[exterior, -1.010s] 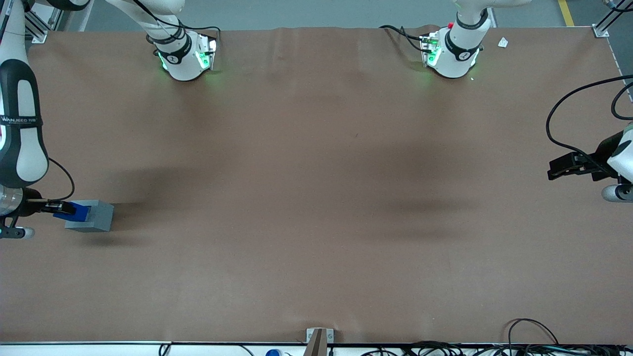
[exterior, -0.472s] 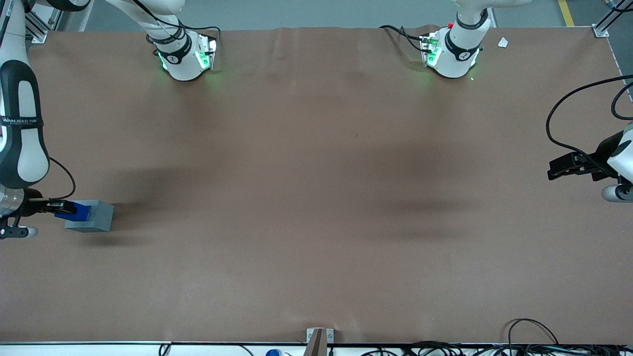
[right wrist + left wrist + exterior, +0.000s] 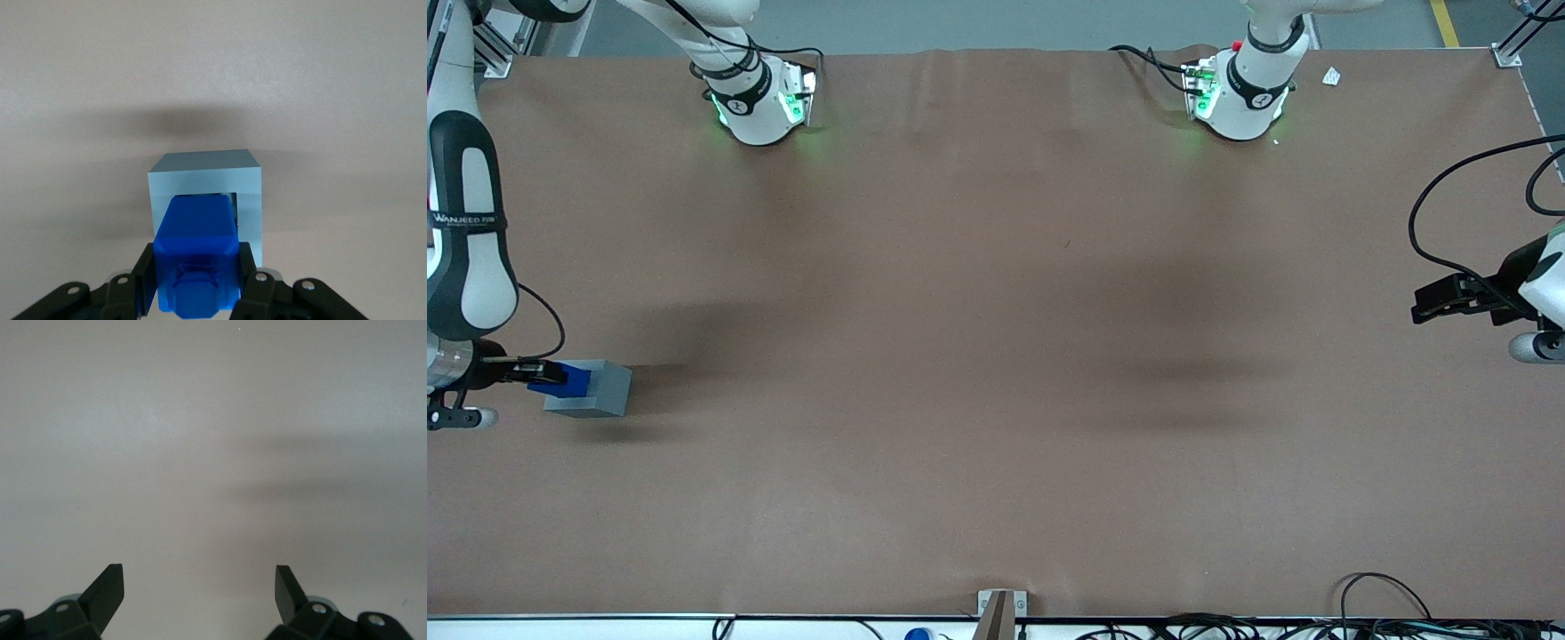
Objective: Insert blue part into gray base with right arm
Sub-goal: 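Lower the blue block into the gray base's square opening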
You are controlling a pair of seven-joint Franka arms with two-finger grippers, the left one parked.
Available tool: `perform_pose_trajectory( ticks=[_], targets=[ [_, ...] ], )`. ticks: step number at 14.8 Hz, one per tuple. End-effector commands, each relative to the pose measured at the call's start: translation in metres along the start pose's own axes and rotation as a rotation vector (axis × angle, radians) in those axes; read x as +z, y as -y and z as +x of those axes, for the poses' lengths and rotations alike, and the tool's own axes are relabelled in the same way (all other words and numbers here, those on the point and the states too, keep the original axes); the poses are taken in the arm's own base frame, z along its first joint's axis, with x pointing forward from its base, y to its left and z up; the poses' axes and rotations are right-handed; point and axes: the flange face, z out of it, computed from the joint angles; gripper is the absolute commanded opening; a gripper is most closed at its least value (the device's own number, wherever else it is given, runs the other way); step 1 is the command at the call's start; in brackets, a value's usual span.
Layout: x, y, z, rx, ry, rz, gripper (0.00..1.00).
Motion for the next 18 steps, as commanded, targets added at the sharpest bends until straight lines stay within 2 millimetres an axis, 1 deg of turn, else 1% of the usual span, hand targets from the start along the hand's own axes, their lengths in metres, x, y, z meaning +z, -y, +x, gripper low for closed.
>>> perform_pose_trajectory(
  ticks=[1,9,11,16,18],
  targets=[
    [0.001,-0.004,0.002,-0.011,-0.003,0.015,0.04],
    [0.005,-0.005,0.002,-0.010,0.002,0.015,0.04],
    [0.007,-0.009,0.001,-0.005,0.005,0.015,0.04],
    [0.009,-0.010,0.001,-0.006,0.008,0.010,0.04],
    [0.014,-0.010,0.001,-0.006,0.014,0.012,0.04]
  ],
)
